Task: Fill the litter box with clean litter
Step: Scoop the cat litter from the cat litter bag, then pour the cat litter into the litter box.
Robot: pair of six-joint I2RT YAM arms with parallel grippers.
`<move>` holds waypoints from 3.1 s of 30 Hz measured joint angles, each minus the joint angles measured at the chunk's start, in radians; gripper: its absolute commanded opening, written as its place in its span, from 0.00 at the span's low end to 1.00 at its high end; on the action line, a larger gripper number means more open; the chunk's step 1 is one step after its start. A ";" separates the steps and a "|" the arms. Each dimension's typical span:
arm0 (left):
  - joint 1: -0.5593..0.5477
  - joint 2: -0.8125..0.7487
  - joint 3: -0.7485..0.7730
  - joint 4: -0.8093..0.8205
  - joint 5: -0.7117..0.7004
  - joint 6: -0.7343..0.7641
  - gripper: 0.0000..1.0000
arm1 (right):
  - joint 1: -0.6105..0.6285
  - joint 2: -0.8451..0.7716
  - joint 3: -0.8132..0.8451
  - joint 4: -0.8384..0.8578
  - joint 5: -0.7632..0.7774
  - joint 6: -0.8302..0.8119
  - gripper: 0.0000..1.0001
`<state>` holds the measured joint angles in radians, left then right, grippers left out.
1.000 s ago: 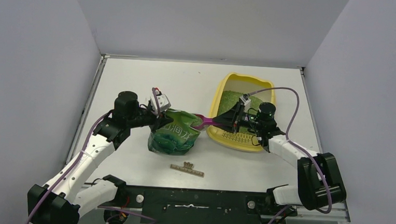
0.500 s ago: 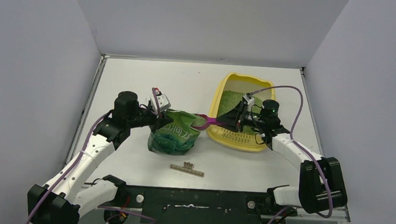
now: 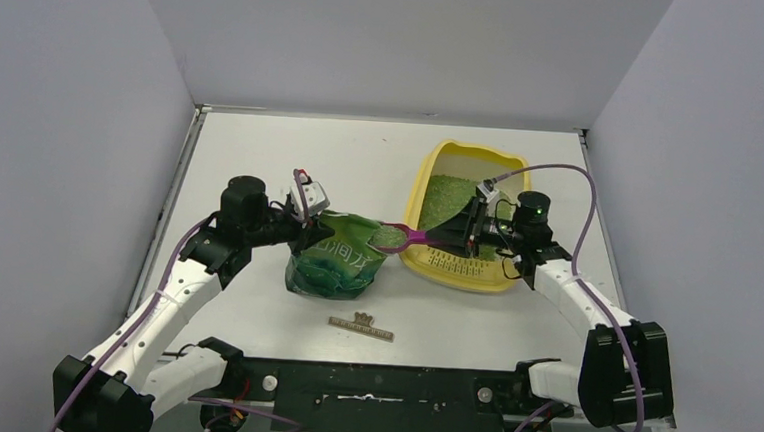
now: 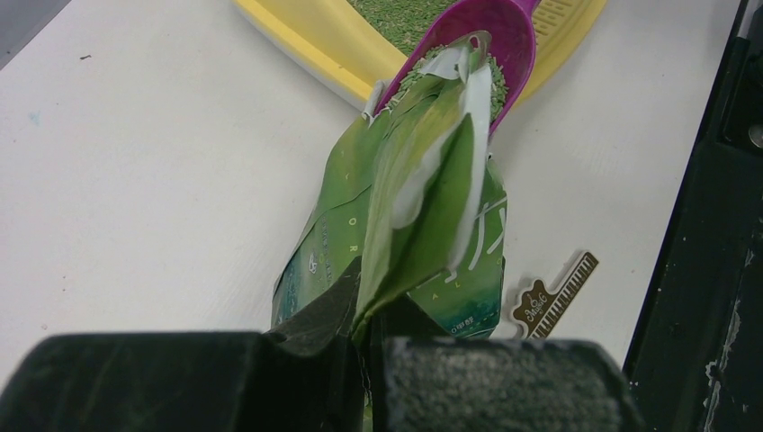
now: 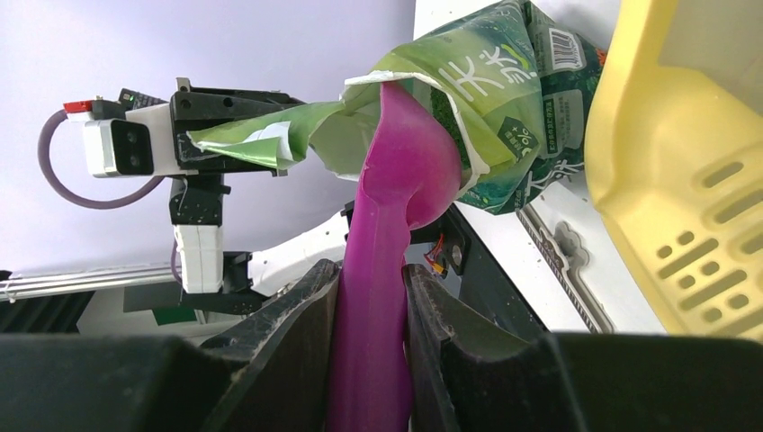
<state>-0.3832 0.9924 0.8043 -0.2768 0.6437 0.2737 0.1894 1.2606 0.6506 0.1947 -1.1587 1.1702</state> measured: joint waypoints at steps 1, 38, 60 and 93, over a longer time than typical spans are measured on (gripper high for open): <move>0.000 0.000 0.000 0.000 0.000 0.000 0.00 | -0.005 -0.004 0.002 -0.006 -0.004 -0.006 0.00; 0.000 0.000 0.000 0.003 -0.011 0.000 0.00 | -0.152 -0.151 -0.015 -0.142 -0.089 -0.059 0.00; 0.000 0.005 0.000 0.011 -0.014 -0.001 0.00 | -0.295 -0.157 -0.029 -0.175 -0.156 -0.074 0.00; 0.000 -0.004 0.000 0.012 -0.072 -0.005 0.37 | -0.603 0.028 -0.002 0.299 -0.030 0.234 0.00</move>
<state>-0.3832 0.9886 0.8043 -0.2649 0.5720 0.2687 -0.4141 1.2888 0.6491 0.4938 -1.1885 1.4044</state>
